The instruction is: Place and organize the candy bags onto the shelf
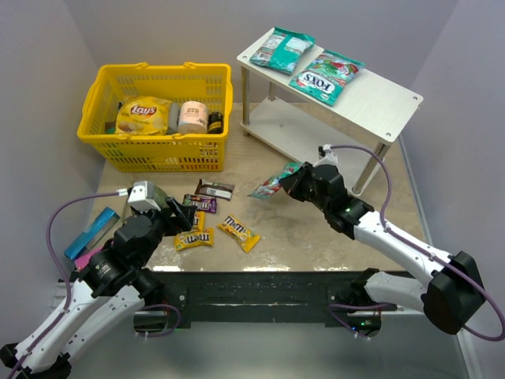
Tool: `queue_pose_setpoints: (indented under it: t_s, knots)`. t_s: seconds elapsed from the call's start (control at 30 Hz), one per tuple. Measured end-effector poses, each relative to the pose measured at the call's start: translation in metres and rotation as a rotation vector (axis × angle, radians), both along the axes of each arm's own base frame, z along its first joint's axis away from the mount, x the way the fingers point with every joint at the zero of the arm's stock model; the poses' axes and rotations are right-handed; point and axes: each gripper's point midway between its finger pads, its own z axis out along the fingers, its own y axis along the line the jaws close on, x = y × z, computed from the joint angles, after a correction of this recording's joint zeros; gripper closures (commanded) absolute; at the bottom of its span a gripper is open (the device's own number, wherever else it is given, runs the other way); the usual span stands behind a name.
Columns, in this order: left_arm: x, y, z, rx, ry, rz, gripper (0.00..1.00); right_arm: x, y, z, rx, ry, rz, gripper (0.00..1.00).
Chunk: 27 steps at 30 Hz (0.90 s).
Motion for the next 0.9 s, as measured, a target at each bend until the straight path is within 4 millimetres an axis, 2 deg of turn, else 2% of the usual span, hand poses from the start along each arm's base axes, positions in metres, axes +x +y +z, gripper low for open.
queue_pose_setpoints:
  t_s: [0.2, 0.43, 0.57, 0.77, 0.9]
  knots:
    - [0.0, 0.0, 0.0, 0.0, 0.0, 0.0, 0.18, 0.0, 0.017, 0.055, 0.041, -0.105, 0.101, 1.0]
    - [0.0, 0.0, 0.0, 0.0, 0.0, 0.0, 0.18, -0.007, 0.029, 0.106, 0.038, -0.206, 0.22, 1.0]
    - [0.0, 0.0, 0.0, 0.001, 0.001, 0.0, 0.18, -0.013, 0.032, 0.147, 0.028, -0.293, 0.283, 1.0]
    - [0.0, 0.0, 0.0, 0.001, 0.002, 0.0, 0.18, -0.03, 0.021, 0.217, 0.021, -0.448, 0.315, 1.0]
    - [0.0, 0.0, 0.0, 0.001, 0.002, 0.0, 0.18, -0.034, 0.0, 0.26, -0.012, -0.51, 0.244, 1.0]
